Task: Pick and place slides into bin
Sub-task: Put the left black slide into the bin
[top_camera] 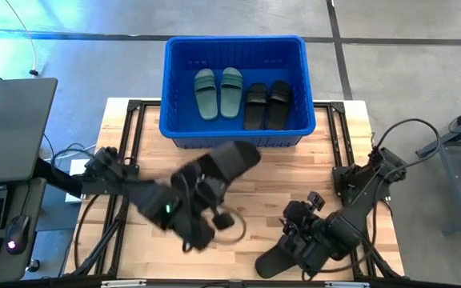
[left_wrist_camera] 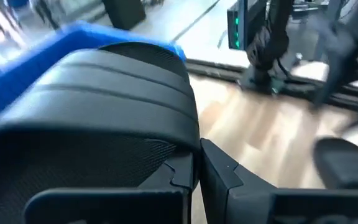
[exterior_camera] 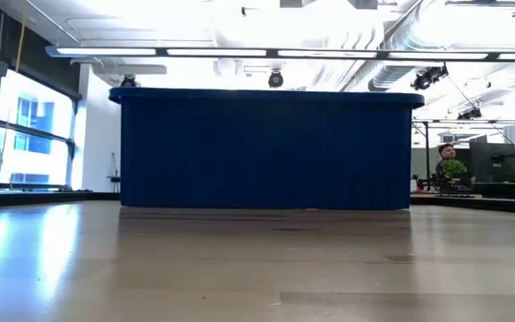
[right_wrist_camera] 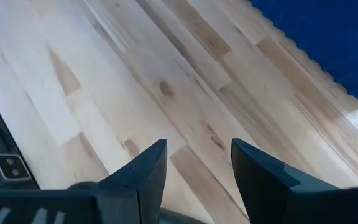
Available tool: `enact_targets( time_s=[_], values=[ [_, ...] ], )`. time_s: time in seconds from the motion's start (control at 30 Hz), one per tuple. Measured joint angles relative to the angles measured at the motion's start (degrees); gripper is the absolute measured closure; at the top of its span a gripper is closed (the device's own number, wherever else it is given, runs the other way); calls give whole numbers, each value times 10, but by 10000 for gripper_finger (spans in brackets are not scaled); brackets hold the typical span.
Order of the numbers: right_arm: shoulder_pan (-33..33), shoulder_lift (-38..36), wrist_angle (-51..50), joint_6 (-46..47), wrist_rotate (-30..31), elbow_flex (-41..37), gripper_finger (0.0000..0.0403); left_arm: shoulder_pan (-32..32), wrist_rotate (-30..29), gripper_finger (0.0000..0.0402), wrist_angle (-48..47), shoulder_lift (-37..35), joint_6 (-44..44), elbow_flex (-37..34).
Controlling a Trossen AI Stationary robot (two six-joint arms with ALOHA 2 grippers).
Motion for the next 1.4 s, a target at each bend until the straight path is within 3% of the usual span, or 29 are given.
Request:
enact_targets(
  time_s=[0.17,0.23,0.33,0.6,0.9,1.2,1.4],
  values=[
    [16,0,-15,23,8,0,234,83,56,400,7,-3,201,124],
    [20,0,-21,35,9,0,234,122,82,400,59,-17,275,116],
    [24,0,-28,43,10,0,234,187,165,400,109,-39,347,97],
    [28,0,-35,45,28,0,234,356,361,400,132,-32,438,97],
    [14,-2,-51,58,46,0,234,528,514,401,131,7,508,97],
    [-43,-34,-51,44,94,0,234,656,631,401,47,94,513,96],
    [-80,-40,-51,31,105,0,234,680,661,401,-6,151,522,96]
  ],
)
